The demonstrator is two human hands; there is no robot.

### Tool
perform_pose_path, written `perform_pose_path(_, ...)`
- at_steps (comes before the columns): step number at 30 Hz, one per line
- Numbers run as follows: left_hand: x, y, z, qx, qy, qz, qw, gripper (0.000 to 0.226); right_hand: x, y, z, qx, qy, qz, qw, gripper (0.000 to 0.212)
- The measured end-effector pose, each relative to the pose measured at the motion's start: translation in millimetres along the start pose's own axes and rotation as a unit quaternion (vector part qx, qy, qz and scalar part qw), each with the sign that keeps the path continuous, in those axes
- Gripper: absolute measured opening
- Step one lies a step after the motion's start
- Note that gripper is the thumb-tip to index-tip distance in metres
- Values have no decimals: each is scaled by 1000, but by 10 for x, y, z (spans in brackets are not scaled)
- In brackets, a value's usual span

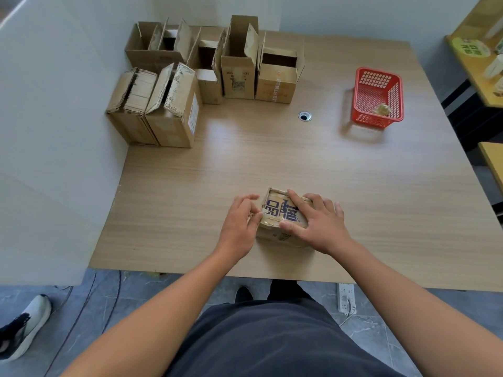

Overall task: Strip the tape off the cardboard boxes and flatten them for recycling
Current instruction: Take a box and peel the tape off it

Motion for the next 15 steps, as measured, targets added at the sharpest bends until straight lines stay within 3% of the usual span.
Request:
perform_pose_path(3,-137,80,33,-30,122,-97,987,15,-17,-7,-18,-7,4,-12,1000,87)
perform_pose_path(6,-276,119,67,-30,295,-251,922,14,-27,-28,-39,-13,1,-21,1000,88)
perform_pose_path(8,-289,83,59,-35,318,-285,904,12,-26,-43,-45,-17,1,-24,1000,88)
perform_pose_path(11,-227,13,-12,-81,241,-225,941,8,-18,-35,-28,-20,3,-19,1000,88)
perform_pose_path(15,-107,70,-70,-173,98,-116,973,59,-30,-20,-16,-8,5,-17,1000,88)
Point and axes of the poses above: each hand's wrist, its own y-axis away from the middle knuckle, its own z-axis out of the palm, x = y × z, the point moved 6 cm from there along -y, towards the middle knuckle, and after that the axes turned 14 degrees about x, right-handed, at the moved point
